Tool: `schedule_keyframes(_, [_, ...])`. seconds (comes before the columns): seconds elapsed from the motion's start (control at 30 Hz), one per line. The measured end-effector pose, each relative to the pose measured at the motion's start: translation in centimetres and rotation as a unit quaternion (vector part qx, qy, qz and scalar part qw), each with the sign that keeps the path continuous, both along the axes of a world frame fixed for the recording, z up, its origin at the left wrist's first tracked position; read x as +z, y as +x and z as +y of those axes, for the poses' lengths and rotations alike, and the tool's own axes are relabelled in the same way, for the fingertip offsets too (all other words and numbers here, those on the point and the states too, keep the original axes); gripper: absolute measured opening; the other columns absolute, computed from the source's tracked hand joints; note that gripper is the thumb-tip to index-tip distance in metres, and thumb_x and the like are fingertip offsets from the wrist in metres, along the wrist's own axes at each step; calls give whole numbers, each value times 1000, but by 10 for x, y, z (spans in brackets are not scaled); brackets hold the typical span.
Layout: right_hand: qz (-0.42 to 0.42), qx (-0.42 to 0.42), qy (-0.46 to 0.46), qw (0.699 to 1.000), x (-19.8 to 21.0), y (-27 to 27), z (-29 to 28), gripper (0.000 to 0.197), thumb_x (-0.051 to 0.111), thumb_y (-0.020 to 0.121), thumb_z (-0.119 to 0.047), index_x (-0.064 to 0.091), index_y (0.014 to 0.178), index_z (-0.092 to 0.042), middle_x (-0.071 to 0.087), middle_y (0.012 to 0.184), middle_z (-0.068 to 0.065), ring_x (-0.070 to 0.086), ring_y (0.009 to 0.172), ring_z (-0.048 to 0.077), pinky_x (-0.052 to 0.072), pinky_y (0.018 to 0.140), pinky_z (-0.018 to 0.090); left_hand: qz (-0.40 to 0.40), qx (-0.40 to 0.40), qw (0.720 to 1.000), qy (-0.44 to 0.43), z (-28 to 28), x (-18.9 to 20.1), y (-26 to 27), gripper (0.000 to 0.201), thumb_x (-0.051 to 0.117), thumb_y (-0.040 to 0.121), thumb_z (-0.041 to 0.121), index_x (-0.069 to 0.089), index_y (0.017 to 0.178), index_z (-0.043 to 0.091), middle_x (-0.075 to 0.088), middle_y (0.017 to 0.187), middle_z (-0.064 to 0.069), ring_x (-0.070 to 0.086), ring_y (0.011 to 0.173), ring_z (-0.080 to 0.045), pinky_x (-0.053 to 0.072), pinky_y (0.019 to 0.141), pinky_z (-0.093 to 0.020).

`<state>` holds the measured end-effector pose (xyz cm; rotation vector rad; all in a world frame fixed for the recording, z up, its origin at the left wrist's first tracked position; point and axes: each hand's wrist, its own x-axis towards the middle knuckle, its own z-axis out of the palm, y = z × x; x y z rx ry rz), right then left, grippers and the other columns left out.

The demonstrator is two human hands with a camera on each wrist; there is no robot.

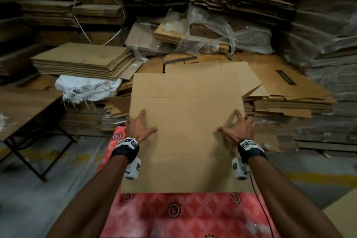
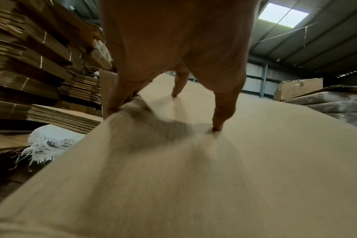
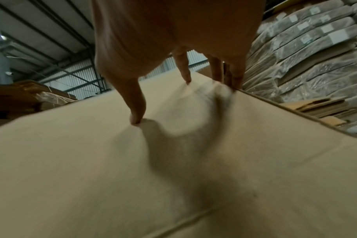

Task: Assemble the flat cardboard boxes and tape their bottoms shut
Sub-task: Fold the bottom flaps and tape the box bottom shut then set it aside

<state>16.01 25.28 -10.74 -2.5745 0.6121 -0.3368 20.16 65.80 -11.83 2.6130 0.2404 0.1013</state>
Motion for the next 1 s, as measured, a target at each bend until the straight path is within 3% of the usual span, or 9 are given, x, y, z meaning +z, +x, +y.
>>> schedule_keyframes(0.17, [67, 38, 15, 997, 2, -6, -6, 114, 88, 52, -70, 43, 150, -34, 29, 154, 30, 15, 146, 54, 29, 115, 64, 47, -28, 998, 25, 3, 5, -5, 111, 76, 50, 69, 41, 151, 42, 47, 149, -23, 44, 135, -49, 43, 107, -51])
schedule_keyframes(0.3, [154, 63, 36, 985, -14, -17, -5, 124, 90, 49, -68, 37, 156, -35, 22, 161, 32, 8, 150, 53, 22, 118, 66, 81, -38, 995, 32, -2, -1, -16, 96, 85, 63, 56, 45, 148, 36, 31, 153, -28, 38, 138, -51, 38, 113, -48])
schedule_keyframes(0.4, [188, 90, 34, 977, -38, -27, -11, 113, 94, 58, -54, 40, 154, -31, 10, 165, 29, 8, 151, 52, 25, 119, 62, 112, -96, 988, 45, 3, -31, -19, 98, 83, 62, 60, 45, 148, 34, 21, 162, -27, 32, 146, -45, 32, 118, -44])
schedule_keyframes(0.47, [183, 104, 14, 978, -50, -38, -15, 102, 90, 63, -53, 46, 151, -30, 6, 166, 24, 10, 152, 49, 28, 121, 58, 125, -120, 983, 57, 5, -56, -21, 88, 80, 76, 58, 42, 152, 36, 11, 168, -20, 17, 153, -43, 23, 122, -48])
schedule_keyframes(0.57, [160, 111, -9, 981, -63, -53, -16, 91, 81, 68, -57, 47, 149, -33, 19, 164, 18, 20, 149, 45, 32, 119, 56, 135, -109, 982, 69, 0, -71, -29, 81, 68, 86, 63, 33, 156, 44, 2, 172, -6, -1, 155, -45, 9, 122, -60])
schedule_keyframes(0.67, [127, 110, -31, 985, -63, -66, -6, 76, 73, 76, -56, 50, 145, -33, 32, 157, 14, 33, 141, 43, 34, 117, 54, 128, -126, 976, 124, -9, -61, -37, 69, 58, 93, 61, 36, 155, 41, 16, 169, -3, 3, 153, -46, 9, 119, -65])
schedule_keyframes(0.73, [105, 119, -41, 986, -59, -75, 4, 68, 68, 79, -55, 53, 142, -35, 39, 153, 12, 37, 138, 40, 33, 117, 53, 102, -174, 967, 155, -20, -53, -50, 63, 52, 90, 59, 46, 148, 34, 36, 157, -6, 21, 148, -44, 26, 116, -61])
schedule_keyframes(0.83, [96, 178, -67, 977, -63, -91, 22, 63, 67, 84, -54, 54, 141, -34, 45, 151, 8, 40, 136, 35, 34, 114, 51, 99, -273, 946, 143, -43, -51, -87, 77, 57, 80, 68, 44, 148, 34, 38, 155, -7, 31, 143, -38, 33, 114, -53])
schedule_keyframes(1.0, [110, 272, -104, 950, -76, -134, 57, 81, 60, 78, -74, 42, 148, -39, 36, 157, 3, 31, 140, 33, 30, 114, 54, 159, -376, 879, 246, -67, -72, -156, 146, 56, 49, 96, -10, 161, 32, -22, 168, -11, -17, 153, -44, -1, 122, -64])
